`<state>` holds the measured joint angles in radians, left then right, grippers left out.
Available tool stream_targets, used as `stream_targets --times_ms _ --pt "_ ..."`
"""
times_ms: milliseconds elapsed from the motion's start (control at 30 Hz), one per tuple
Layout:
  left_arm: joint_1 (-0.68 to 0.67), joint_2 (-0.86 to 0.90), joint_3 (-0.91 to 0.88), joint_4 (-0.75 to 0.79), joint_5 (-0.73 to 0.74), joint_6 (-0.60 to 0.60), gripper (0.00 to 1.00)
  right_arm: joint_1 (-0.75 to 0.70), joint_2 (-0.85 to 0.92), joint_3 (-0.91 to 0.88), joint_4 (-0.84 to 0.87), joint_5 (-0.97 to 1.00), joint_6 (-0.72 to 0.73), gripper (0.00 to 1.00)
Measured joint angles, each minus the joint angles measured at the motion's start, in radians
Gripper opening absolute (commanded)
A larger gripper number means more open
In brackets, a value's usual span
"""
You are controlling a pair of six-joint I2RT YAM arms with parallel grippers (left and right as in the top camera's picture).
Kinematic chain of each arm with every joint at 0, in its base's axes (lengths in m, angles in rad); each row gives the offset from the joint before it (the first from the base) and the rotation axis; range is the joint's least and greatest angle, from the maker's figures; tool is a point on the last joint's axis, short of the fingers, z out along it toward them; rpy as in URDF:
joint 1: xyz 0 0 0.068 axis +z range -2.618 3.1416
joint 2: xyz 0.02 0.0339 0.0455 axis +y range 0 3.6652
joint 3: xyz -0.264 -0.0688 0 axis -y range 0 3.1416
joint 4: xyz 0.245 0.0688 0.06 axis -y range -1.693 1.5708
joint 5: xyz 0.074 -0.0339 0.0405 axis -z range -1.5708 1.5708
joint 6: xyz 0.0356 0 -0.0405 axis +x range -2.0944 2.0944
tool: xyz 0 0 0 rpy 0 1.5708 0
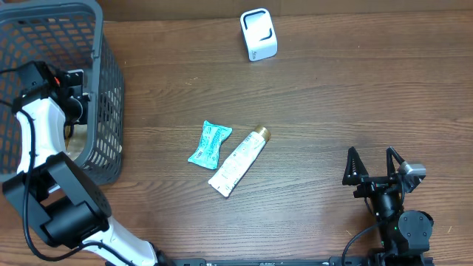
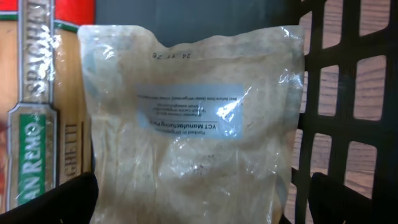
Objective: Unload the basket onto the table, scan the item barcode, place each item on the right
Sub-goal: 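Reach the left gripper into the basket and grasp the clear bag, then lift the clear bag out and lay it right of the bottle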
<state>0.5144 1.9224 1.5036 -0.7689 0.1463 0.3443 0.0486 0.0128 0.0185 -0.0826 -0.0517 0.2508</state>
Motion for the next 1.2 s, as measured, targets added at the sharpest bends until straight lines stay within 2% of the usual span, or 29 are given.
stream_targets --times_ms 433,500,533,567,600,633,700,1000,1200 --pt "0.009 0.15 0.006 0.047 0.027 0.049 1.0 0.0 0.0 0.0 0.0 0.0 0.0 1.0" --pt "0.01 0.164 0.017 0.056 0.027 0.052 0.96 0.0 0.0 0.0 0.0 0.0 0.0 1.0" --pt "0.009 0.173 0.024 0.058 0.026 0.053 0.89 0.0 0.0 0.0 0.0 0.0 0.0 1.0" --pt "0.009 0.179 0.032 0.061 0.026 0.056 0.74 0.0 0.0 0.0 -0.001 0.0 0.0 1.0" --pt "0.009 0.188 0.04 0.066 0.026 0.06 0.57 0.0 0.0 0.0 0.0 0.0 0.001 1.0" --pt "0.009 0.196 0.048 0.071 0.026 0.06 0.33 0.0 0.0 0.0 0.0 0.0 0.0 1.0" --pt "0.01 0.208 0.059 0.078 0.032 0.059 0.05 0.0 0.0 0.0 0.0 0.0 0.0 1.0" --pt "0.018 0.213 0.082 0.061 0.062 0.047 0.04 0.0 0.0 0.0 -0.001 0.0 0.0 1.0" --pt "0.018 0.241 0.169 -0.063 0.06 -0.003 0.04 0.0 0.0 0.0 0.0 0.0 0.0 1.0"
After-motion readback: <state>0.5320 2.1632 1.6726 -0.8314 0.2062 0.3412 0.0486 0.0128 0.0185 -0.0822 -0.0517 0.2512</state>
